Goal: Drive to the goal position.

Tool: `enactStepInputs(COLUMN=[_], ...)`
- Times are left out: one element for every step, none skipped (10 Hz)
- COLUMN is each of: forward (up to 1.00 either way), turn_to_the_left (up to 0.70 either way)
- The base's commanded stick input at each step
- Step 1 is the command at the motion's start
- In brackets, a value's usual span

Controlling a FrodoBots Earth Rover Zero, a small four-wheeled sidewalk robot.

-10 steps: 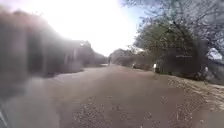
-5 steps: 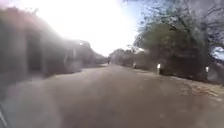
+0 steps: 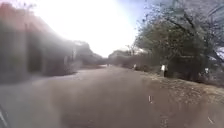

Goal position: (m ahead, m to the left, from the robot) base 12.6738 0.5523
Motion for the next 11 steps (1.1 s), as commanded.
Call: enactStepInputs(forward=[1.0, 1.0, 1.0, 1.0, 1.0, 1.0, 1.0, 1.0, 1.0, 1.0, 1.0], turn_to_the_left=[0.0, 0.0, 0.0, 0.0, 0.17, 0.06, 0.0, 0.0, 0.0, 0.0, 0.0])
